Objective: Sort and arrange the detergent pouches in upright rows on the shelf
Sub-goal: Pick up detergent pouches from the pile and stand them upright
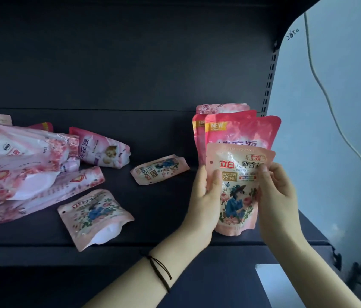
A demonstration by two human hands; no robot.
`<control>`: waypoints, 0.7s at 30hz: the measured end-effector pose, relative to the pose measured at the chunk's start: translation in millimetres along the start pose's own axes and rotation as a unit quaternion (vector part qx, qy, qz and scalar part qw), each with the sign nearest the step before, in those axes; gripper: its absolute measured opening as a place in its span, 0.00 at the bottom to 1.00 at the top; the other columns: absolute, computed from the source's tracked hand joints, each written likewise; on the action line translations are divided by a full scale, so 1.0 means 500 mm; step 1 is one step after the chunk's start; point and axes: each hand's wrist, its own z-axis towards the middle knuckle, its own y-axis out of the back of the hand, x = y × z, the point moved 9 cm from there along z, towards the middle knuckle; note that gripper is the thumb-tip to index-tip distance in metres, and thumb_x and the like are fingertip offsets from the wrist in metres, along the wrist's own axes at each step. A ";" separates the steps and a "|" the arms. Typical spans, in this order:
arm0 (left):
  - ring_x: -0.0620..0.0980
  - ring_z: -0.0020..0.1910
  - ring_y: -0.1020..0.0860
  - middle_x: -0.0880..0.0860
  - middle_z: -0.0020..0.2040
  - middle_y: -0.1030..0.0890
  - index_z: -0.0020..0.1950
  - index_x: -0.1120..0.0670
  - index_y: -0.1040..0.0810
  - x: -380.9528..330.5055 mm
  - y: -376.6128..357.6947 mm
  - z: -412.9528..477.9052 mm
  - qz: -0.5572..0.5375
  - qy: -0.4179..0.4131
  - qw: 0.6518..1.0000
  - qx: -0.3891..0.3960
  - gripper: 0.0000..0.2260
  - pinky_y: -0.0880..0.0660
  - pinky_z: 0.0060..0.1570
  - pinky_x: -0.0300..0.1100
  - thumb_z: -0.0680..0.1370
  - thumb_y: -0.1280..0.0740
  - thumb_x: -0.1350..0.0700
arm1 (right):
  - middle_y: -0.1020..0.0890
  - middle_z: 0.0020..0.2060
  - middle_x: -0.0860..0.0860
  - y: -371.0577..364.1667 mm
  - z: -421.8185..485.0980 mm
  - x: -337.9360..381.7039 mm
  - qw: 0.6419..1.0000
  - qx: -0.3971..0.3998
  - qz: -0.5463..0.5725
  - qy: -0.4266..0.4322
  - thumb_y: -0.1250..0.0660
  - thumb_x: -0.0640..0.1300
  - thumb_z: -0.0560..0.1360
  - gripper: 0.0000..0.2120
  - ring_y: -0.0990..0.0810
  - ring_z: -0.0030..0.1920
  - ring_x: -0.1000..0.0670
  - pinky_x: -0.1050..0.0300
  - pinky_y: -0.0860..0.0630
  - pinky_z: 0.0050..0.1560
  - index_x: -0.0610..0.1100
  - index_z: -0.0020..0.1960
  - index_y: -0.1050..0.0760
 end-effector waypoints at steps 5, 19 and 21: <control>0.49 0.69 0.29 0.50 0.71 0.29 0.74 0.46 0.38 0.019 -0.016 0.028 -0.020 0.004 0.999 -0.039 0.23 0.31 0.67 0.54 0.81 0.40 0.45 | 0.21 0.36 0.54 0.006 0.022 -0.015 0.999 0.014 0.028 -0.019 0.42 0.49 0.82 0.12 0.21 0.37 0.54 0.61 0.24 0.34 0.52 0.40 0.27; 0.39 0.43 0.24 0.47 0.45 0.21 0.49 0.49 0.23 -0.104 0.049 0.070 0.273 -0.098 0.954 0.078 0.03 0.26 0.44 0.33 0.77 0.32 0.54 | 0.22 0.38 0.55 0.031 0.093 0.080 0.982 0.022 -0.156 0.106 0.39 0.33 0.75 0.13 0.24 0.38 0.57 0.62 0.26 0.40 0.51 0.44 0.27; 0.47 0.43 0.22 0.50 0.42 0.20 0.46 0.50 0.22 -0.147 0.072 0.075 0.353 -0.113 0.924 0.093 0.01 0.25 0.46 0.42 0.77 0.32 0.55 | 0.22 0.38 0.55 -0.001 0.105 0.137 0.946 0.073 -0.263 0.176 0.38 0.32 0.74 0.13 0.24 0.38 0.57 0.64 0.27 0.39 0.50 0.43 0.27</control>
